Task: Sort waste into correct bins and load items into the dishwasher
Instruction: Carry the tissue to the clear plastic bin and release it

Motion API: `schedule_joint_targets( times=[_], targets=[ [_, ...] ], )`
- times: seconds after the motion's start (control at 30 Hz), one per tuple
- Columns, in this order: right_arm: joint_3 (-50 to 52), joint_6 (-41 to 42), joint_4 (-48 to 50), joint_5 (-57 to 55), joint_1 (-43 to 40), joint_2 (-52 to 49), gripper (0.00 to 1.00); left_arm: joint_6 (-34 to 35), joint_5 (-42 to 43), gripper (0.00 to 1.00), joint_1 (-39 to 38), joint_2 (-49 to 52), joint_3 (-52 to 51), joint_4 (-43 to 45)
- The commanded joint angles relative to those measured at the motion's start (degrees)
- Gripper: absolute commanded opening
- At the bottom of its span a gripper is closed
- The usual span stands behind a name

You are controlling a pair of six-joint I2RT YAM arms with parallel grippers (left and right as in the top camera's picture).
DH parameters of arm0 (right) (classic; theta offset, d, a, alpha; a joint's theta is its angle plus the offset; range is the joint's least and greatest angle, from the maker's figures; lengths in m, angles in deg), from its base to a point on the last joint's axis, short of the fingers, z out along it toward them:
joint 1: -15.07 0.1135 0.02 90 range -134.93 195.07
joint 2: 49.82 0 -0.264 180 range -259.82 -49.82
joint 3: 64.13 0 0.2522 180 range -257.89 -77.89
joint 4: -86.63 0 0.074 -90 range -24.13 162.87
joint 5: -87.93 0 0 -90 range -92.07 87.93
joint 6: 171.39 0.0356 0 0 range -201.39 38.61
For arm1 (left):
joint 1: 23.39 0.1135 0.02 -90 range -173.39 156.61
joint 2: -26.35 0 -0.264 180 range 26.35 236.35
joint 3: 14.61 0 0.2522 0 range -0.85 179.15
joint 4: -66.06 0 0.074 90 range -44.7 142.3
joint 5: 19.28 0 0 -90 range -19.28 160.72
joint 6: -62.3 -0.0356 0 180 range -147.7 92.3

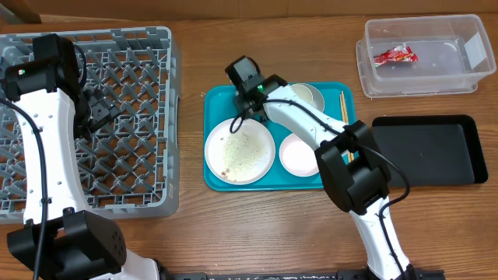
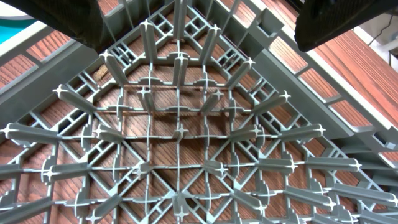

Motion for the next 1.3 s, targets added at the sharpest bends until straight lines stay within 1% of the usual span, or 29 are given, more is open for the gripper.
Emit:
schedule_joint_targets(
  times=[0.0, 0.13, 0.3, 0.4, 0.47, 0.53, 0.57, 0.6, 0.63, 0.7, 0.73, 0.8, 0.87, 1.0, 1.13, 1.2, 1.27],
  targets=[
    [-9.09, 0.33, -1.36, -0.57, -0.79, 1.77, 0.04, 1.18, -0.57, 1.0, -0.17, 0.24, 0.37, 0.0],
    [-18.73, 4.68, -5.51, -3.89, -3.48, 4.37, 0.04, 1.18, -0.57, 1.0, -0.17, 0.24, 0.37, 0.0],
    [-29.03, 9.77, -11.34, -8.13, -12.0, 7.72, 0.04, 1.18, -0.57, 1.0, -0.17, 0.24, 0.37, 0.0],
    [-30.77, 12.79, -14.91, -9.07, -19.28, 8.83, 0.04, 1.18, -0.57, 1.0, -0.17, 0.24, 0.37, 0.0],
    [-30.71, 16.85, -17.31, -8.96, -24.98, 8.85, 0.04, 1.18, -0.57, 1.0, -0.17, 0.24, 0.37, 0.0],
    [-30.03, 19.91, -19.39, -6.43, -30.29, 8.39, 0.04, 1.18, -0.57, 1.0, -0.17, 0.24, 0.37, 0.0],
    [-29.42, 20.0, -19.93, -3.8, -32.44, 8.24, 0.07, 1.18, -0.57, 1.0, -0.17, 0.24, 0.37, 0.0],
    [-28.72, 19.98, -20.26, -0.9, -34.45, 7.93, 0.14, 1.18, -0.57, 1.0, -0.17, 0.24, 0.37, 0.0],
    [-28.2, 19.98, -20.96, 2.08, -36.61, 7.52, 0.19, 1.18, -0.57, 1.0, -0.17, 0.24, 0.37, 0.0],
    [-27.82, 20.0, -22.53, 5.31, -39.74, 6.34, 0.25, 1.18, -0.57, 1.0, -0.17, 0.24, 0.37, 0.0],
    [-27.82, 20.0, -23.12, 6.32, -40.98, 5.55, 0.31, 1.18, -0.57, 1.0, -0.17, 0.24, 0.37, 0.0],
    [-27.82, 20.0, -24.15, 7.85, -43.28, 4.0, 0.69, 1.18, -0.57, 1.0, -0.17, 0.24, 0.37, 0.0],
    [-27.82, 20.0, -25.14, 8.24, -44.59, 3.08, 0.99, 1.18, -0.57, 1.0, -0.17, 0.24, 0.37, 0.0],
    [-27.85, 19.98, -27.02, 8.22, -45.62, 3.04, 1.0, 1.18, -0.57, 1.0, -0.17, 0.24, 0.37, 0.0],
    [-28.02, 20.02, -29.55, 8.24, -45.57, 5.42, 1.0, 1.18, -0.57, 1.0, -0.17, 0.24, 0.37, 0.0],
    [-28.02, 20.0, -30.93, 9.88, -45.2, 7.65, 1.0, 1.18, -0.57, 1.0, -0.17, 0.24, 0.37, 0.0],
    [-28.02, 19.93, -32.72, 14.73, -44.76, 10.32, 1.0, 1.18, -0.57, 1.0, -0.17, 0.26, 0.37, 0.0]
  ],
)
